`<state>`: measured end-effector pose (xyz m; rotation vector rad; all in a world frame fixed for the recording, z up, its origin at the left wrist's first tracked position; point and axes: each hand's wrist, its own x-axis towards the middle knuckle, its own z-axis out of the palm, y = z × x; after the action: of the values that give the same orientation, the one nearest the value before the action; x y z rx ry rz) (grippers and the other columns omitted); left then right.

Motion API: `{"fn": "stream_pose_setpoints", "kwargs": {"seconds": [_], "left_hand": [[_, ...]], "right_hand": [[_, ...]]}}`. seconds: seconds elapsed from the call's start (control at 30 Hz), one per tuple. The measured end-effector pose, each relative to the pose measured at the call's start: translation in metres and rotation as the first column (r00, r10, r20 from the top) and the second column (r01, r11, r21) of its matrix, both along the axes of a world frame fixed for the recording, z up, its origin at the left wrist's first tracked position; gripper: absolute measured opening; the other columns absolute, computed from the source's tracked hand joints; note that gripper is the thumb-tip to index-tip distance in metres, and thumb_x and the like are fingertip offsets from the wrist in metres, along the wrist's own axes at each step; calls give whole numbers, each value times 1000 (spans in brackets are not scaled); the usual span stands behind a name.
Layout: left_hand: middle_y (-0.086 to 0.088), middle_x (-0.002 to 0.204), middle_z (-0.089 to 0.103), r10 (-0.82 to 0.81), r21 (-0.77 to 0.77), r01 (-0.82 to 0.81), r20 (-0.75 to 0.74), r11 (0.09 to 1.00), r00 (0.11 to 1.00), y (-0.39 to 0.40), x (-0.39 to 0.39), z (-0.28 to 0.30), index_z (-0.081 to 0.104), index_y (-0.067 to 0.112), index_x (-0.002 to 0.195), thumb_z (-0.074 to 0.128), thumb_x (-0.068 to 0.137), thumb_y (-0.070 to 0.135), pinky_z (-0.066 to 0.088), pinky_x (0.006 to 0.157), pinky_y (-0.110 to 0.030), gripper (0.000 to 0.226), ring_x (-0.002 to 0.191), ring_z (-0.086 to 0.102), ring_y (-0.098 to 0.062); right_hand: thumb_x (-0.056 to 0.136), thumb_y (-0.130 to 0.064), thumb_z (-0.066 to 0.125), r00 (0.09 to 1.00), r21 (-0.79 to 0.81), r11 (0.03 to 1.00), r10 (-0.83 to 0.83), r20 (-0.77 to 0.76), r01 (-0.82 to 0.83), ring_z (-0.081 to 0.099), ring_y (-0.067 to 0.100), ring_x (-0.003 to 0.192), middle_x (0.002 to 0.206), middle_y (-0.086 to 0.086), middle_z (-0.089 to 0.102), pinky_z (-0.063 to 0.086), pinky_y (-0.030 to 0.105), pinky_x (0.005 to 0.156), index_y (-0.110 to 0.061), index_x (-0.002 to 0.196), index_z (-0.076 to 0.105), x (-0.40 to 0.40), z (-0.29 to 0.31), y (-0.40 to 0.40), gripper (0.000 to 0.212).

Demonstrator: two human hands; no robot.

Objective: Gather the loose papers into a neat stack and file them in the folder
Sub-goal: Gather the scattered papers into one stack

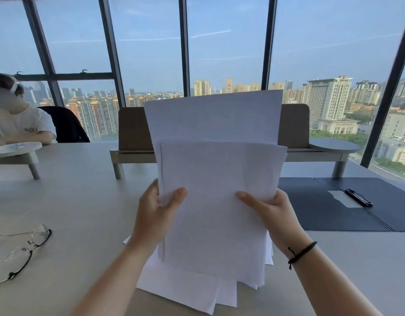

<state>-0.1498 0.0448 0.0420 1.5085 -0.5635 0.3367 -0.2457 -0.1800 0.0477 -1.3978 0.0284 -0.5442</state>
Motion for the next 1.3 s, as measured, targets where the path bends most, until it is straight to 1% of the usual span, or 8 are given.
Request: {"fn": "stream_pose_setpoints", "kwargs": {"seconds": [0.3,0.53,0.73,0.87,1.03,1.13,1.23,1.3], "left_hand": [[7,128,70,-200,62,209,-126,976,972,19,10,-10,58,25,131,73,65,72,43,104,-38,82,123,62,-12],[-3,107,79,-303,1,316,-279,949,911,16,4,-29,81,28,98,87,52,60,55,93,-34,56,105,73,-18],[2,107,79,-252,46,266,-205,963,946,13,7,-12,77,20,104,78,79,24,54,90,-26,25,105,72,-14],[5,98,80,-278,-95,264,-204,960,939,14,14,-4,82,31,93,82,69,39,57,86,-28,25,96,73,-13],[2,106,79,-170,-22,173,-341,985,925,11,16,-25,81,25,95,74,84,30,50,101,-44,14,106,72,-16],[-6,99,80,-108,-80,81,-444,993,890,14,31,-20,78,13,94,70,90,16,58,89,-43,9,87,76,-21],[-11,92,78,-192,-136,137,-604,981,773,35,53,-8,76,10,101,68,90,20,62,66,-36,17,68,75,-23],[-14,93,78,-181,-62,194,-699,979,692,51,65,-14,76,8,104,71,86,24,61,70,-44,24,67,75,-26]], "right_hand": [[69,-19,85,979,10,984,174,105,-176,74,31,103,115,13,77,61,35,79,-12,121,66,-2,2,-14,57],[75,-15,85,985,-17,987,161,-59,-162,75,33,103,110,14,79,61,34,80,-5,111,75,-1,-22,-2,39],[69,-30,81,999,-137,990,29,41,-23,78,22,90,96,4,82,61,35,76,-18,90,81,3,-2,13,24],[71,-35,79,992,-203,979,28,127,-1,77,21,91,98,2,81,64,34,76,-17,97,77,9,19,15,31],[76,-55,71,990,-149,989,0,-144,-21,76,25,100,103,4,81,60,44,86,-13,108,75,19,-23,15,52],[76,-78,61,963,-180,984,-46,-266,-3,68,29,82,95,10,71,54,41,73,-8,108,68,24,-33,11,77],[95,-65,44,923,-78,996,-73,-379,47,70,24,79,101,8,73,55,35,70,-17,113,67,27,-31,0,56],[95,-63,46,864,-28,992,-118,-489,119,68,28,101,123,12,68,56,43,91,-18,122,62,25,-38,-11,55]]}}
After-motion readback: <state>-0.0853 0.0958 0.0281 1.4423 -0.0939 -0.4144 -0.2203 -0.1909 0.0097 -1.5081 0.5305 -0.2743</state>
